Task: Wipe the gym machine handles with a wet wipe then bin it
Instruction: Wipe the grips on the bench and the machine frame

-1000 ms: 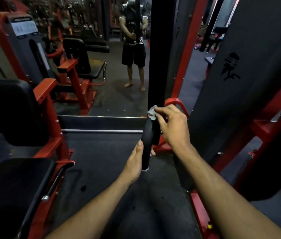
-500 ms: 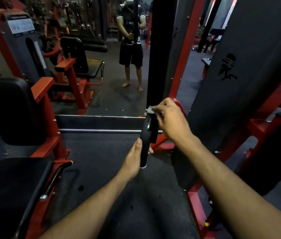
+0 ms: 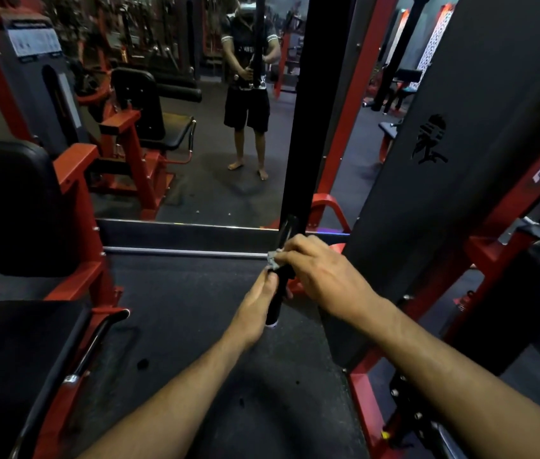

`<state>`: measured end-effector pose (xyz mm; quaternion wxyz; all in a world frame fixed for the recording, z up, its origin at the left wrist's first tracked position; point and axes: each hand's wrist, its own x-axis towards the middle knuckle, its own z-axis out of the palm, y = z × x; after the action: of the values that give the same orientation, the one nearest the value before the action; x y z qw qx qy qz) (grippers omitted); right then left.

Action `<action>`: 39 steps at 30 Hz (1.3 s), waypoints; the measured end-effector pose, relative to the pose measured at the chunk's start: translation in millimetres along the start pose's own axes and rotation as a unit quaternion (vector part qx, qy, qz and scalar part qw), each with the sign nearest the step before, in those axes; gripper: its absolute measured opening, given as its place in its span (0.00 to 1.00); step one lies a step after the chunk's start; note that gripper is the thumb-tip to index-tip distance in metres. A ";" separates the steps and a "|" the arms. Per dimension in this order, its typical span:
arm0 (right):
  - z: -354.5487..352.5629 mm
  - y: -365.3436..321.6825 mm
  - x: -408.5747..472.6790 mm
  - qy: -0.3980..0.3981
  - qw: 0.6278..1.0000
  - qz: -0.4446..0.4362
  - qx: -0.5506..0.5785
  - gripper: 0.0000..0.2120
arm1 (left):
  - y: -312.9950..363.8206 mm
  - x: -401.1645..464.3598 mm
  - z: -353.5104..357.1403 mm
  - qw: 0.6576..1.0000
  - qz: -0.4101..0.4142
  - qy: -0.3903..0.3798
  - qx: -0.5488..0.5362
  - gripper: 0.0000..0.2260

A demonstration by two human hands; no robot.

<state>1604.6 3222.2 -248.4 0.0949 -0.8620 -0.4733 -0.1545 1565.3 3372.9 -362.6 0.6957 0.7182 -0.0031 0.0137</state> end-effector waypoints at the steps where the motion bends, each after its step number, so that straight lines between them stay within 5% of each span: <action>1: -4.8 5.9 3.0 0.006 1.000 -0.008 -0.001 0.18 | -1.3 0.8 -1.4 1.000 0.018 -0.021 0.015 0.13; 3: -15.2 18.1 17.0 0.041 0.999 0.008 -0.020 0.14 | -3.3 3.5 -2.9 0.998 0.032 -0.034 0.048 0.19; 6: -17.4 26.7 44.7 0.045 0.996 0.034 -0.067 0.12 | -1.5 4.2 1.0 0.998 0.029 -0.003 0.050 0.12; 10: -4.2 17.4 46.7 0.031 0.999 0.008 -0.042 0.09 | -1.4 2.0 -1.8 0.998 0.022 -0.002 0.064 0.20; 16: 15.7 -18.0 19.1 -0.033 0.992 -0.120 0.025 0.14 | -13.6 6.8 -2.4 0.995 0.012 0.020 0.097 0.12; 20: 22.1 -15.4 -1.0 -0.041 0.987 -0.150 0.049 0.14 | -16.3 6.4 -5.5 0.991 0.061 0.034 0.115 0.16; 23: 3.5 1.6 9.8 0.072 0.991 -0.095 0.054 0.13 | -5.4 3.9 -6.2 0.997 0.037 0.011 0.070 0.24; 26: -8.1 24.8 31.1 0.162 0.986 0.017 0.026 0.10 | -2.3 6.8 -7.3 0.996 0.040 0.009 0.075 0.19; 32: 27.6 6.4 20.2 0.202 0.966 0.134 0.090 0.09 | 3.6 8.4 -11.4 0.997 0.018 -0.030 0.075 0.21; 35: 34.4 -3.7 7.7 0.233 0.958 0.127 0.109 0.10 | 9.1 12.7 -21.5 0.989 0.000 -0.092 0.119 0.30; 39: 54.8 -18.2 -21.2 0.179 0.972 0.088 0.125 0.11 | 34.0 20.2 -40.2 0.948 -0.007 -0.178 0.264 0.35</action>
<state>1588.2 3232.2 -306.8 0.2979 -0.8399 -0.3869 -0.2370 1584.0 3412.2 -326.9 0.4691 0.8672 -0.1177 -0.1187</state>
